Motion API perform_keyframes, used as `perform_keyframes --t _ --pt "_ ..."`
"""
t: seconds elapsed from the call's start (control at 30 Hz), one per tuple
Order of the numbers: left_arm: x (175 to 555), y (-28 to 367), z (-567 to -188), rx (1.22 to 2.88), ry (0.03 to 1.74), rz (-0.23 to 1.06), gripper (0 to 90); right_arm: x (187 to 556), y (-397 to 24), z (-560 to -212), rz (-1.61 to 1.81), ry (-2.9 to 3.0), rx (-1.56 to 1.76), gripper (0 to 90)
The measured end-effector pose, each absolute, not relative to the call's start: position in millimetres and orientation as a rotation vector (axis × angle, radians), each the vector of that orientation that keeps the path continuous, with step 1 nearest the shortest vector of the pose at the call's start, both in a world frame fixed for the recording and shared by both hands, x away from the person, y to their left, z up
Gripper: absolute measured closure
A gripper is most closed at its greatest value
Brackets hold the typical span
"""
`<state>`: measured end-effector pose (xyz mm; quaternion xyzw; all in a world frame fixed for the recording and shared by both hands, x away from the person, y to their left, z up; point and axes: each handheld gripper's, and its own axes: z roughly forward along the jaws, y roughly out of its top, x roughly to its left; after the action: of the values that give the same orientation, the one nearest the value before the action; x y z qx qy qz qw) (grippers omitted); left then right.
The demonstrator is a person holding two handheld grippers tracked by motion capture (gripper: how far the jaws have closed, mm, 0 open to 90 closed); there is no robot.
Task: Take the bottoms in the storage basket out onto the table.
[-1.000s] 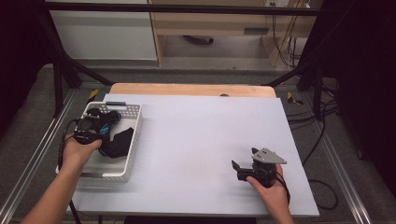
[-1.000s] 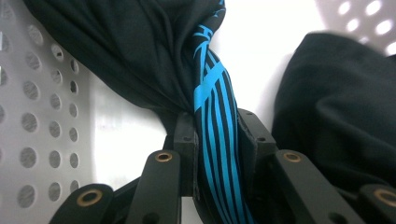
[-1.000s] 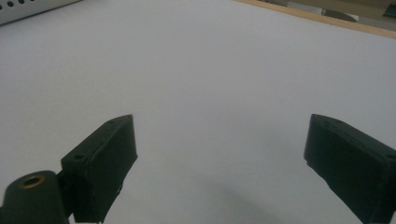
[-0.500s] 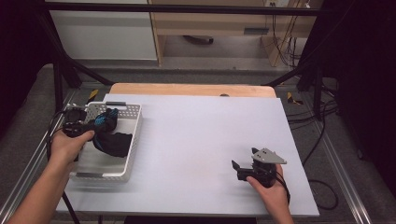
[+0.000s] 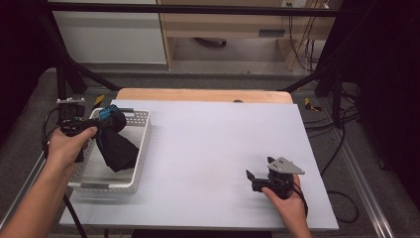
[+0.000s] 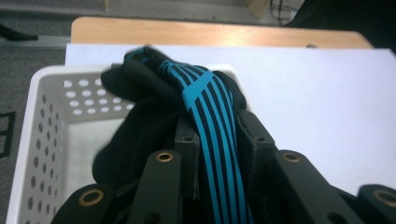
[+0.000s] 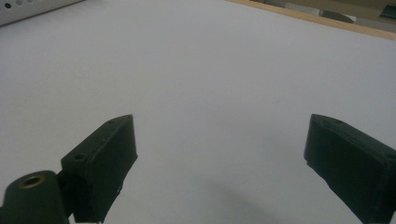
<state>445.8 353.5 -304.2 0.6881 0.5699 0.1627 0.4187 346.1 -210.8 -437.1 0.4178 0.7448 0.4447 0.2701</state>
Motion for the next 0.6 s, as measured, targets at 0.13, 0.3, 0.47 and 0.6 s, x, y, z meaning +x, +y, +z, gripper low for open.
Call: perform_keyframes --t 0.13,0.3,0.47,0.6 --pt "445.9 350.4 -294.1 1.704 1.407 0.399 72.4 346.1 -210.7 -437.2 1.199 2.007 1.13 9.7" --pt "446.2 345.0 -281.6 1.683 1.378 0.407 72.4 346.2 -210.6 -437.3 1.198 2.007 1.131 9.7" --pt "447.1 340.7 -270.5 1.654 1.362 0.406 72.4 346.1 -210.7 -437.3 1.2 2.007 1.134 9.6" --pt "448.6 338.1 -263.1 1.629 1.348 0.394 72.4 346.3 -210.9 -437.2 1.202 2.007 1.134 9.1"
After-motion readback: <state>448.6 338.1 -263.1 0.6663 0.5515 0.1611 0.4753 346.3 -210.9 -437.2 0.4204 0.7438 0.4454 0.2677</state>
